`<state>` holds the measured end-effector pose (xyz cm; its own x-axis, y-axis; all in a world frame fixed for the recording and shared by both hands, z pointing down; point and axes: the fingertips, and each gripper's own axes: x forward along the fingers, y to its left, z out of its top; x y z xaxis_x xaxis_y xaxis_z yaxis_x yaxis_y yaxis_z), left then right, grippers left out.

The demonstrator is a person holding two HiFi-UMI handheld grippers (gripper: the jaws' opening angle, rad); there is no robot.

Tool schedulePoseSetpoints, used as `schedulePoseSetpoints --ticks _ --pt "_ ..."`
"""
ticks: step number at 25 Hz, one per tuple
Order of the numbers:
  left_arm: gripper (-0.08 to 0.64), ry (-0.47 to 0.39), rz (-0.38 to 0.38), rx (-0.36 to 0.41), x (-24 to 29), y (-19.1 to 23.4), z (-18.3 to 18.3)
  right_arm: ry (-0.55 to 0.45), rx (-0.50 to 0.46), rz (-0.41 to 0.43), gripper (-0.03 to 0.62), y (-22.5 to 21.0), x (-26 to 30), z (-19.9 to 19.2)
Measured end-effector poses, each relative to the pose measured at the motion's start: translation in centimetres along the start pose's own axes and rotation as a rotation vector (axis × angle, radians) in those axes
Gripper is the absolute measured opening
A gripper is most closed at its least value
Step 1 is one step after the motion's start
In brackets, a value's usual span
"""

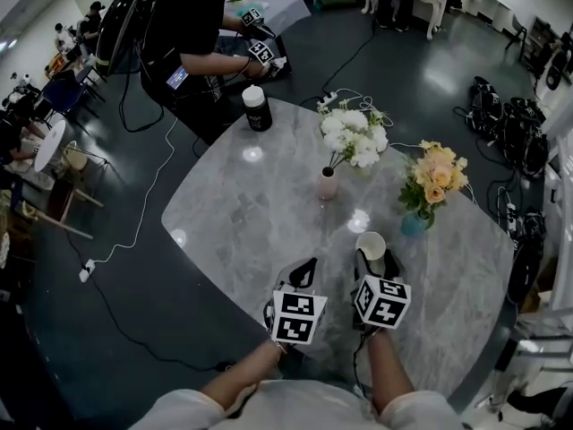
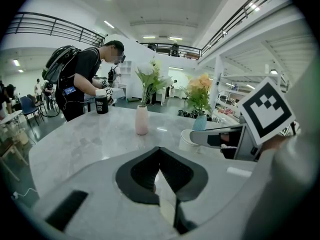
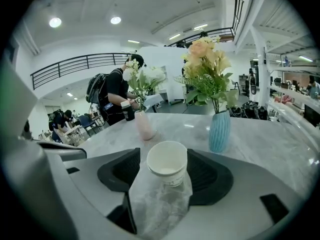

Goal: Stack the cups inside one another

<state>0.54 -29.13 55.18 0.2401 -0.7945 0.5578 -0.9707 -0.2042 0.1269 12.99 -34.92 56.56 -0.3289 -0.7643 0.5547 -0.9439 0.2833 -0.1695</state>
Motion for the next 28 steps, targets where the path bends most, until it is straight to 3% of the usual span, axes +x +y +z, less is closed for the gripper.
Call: schedulePoseSetpoints --ticks 28 --pt "-0.005 -0.048 -0.041 0.018 -2.5 -0.8 0.8 -0.085 0.038 -0.050 0.227 0.0 -4.3 1.3"
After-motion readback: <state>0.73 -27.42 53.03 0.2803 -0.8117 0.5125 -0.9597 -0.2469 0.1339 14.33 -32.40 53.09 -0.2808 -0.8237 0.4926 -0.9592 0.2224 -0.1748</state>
